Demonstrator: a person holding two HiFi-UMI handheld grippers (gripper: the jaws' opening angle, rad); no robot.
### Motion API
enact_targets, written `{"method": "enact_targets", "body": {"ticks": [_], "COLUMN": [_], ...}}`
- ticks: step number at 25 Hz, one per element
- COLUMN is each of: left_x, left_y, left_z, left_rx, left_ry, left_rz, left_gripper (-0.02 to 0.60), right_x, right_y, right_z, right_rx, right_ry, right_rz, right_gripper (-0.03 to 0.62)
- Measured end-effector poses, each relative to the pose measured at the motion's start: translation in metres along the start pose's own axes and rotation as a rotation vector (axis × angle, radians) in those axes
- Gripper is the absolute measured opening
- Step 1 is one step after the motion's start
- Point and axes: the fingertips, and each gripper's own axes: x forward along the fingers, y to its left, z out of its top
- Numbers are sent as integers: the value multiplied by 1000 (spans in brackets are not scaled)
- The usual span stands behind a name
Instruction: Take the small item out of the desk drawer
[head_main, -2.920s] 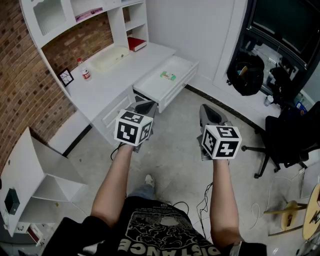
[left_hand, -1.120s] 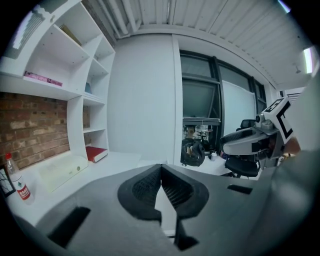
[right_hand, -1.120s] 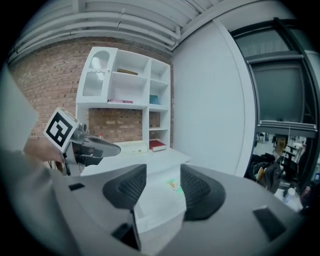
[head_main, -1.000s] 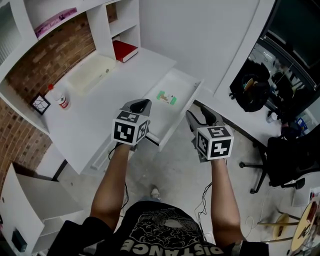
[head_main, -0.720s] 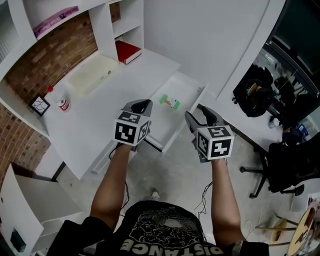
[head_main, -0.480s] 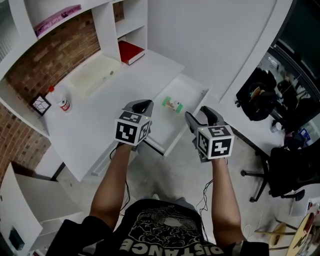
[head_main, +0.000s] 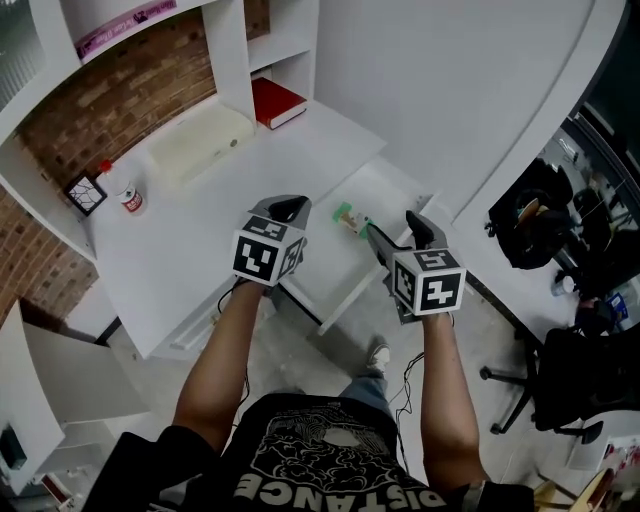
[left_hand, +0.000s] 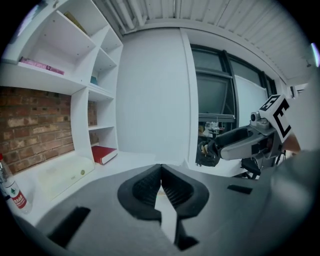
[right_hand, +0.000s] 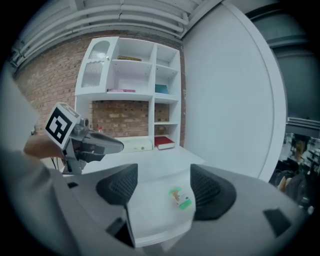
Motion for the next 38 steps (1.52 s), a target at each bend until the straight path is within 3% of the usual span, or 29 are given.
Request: {"method": "enact_targets", "body": {"ticks": [15,23,33,38], "left_x": [66,82,75,78], "left_y": [22,23,25,23], "left_z": [16,17,-20,-54], "left_rx": [-117,-182,-258,-312], "left_ry": [55,72,89,96], "left_rz": [271,396,531,563], "left_gripper": [8,8,8,8], "right_x": [94,131,166,187], "right_y": [-82,-98,-95,-92], "right_z": [14,10,-23,-46], "right_rx": [-80,-134,-182,-201], "right_ry": [64,112,246,314], "right_rz": [296,441,595,625], "right_gripper": [347,377,405,410]}}
